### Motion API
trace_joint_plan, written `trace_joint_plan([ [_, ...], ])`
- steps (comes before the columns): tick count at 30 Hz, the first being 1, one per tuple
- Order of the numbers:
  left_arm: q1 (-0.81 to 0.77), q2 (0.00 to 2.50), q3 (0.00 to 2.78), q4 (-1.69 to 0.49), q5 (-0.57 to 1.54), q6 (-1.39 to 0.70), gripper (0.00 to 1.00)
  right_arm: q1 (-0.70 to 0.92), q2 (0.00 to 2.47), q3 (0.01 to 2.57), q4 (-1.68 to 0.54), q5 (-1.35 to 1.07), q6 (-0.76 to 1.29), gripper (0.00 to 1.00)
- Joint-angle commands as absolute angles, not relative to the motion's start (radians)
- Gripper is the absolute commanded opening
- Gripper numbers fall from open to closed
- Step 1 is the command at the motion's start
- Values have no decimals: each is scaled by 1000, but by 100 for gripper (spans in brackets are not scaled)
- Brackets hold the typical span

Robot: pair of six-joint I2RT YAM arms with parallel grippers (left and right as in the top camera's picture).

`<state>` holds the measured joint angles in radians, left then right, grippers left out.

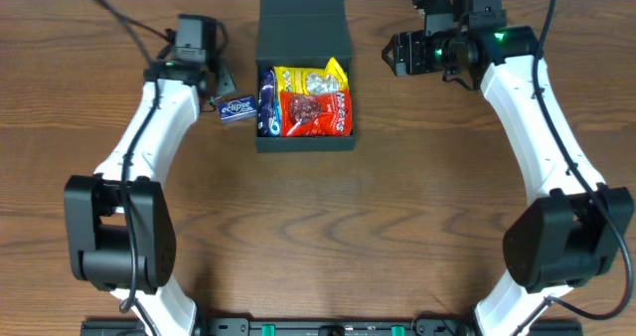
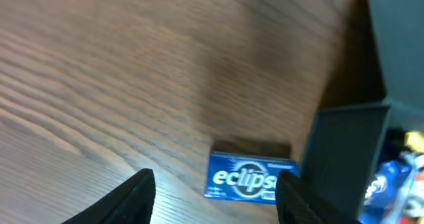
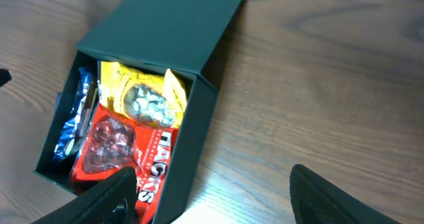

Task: Pack container
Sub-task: 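Reach left gripper to blue Eclipse tin and grasp it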

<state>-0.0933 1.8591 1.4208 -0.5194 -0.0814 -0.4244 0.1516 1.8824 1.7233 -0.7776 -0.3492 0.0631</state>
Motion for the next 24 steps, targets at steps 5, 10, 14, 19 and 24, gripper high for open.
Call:
trace_joint_plan([
  [5, -113, 1906, 1425, -521, 79, -908, 61, 152, 1871, 1741, -778, -347, 60, 74],
  [10, -119, 1955, 1425, -515, 76, -995, 95, 157, 1871, 1741, -781, -347, 59, 76],
  [14, -118, 1962, 1425, -509, 76, -996, 95, 159, 1871, 1741, -781, -347, 59, 77],
  [19, -118, 1962, 1425, -496, 78, -1002, 95, 159, 1871, 1741, -781, -347, 59, 79],
  [24, -118, 1976, 1425, -513, 42, -1200, 95, 159, 1871, 1741, -781, -347, 59, 81],
])
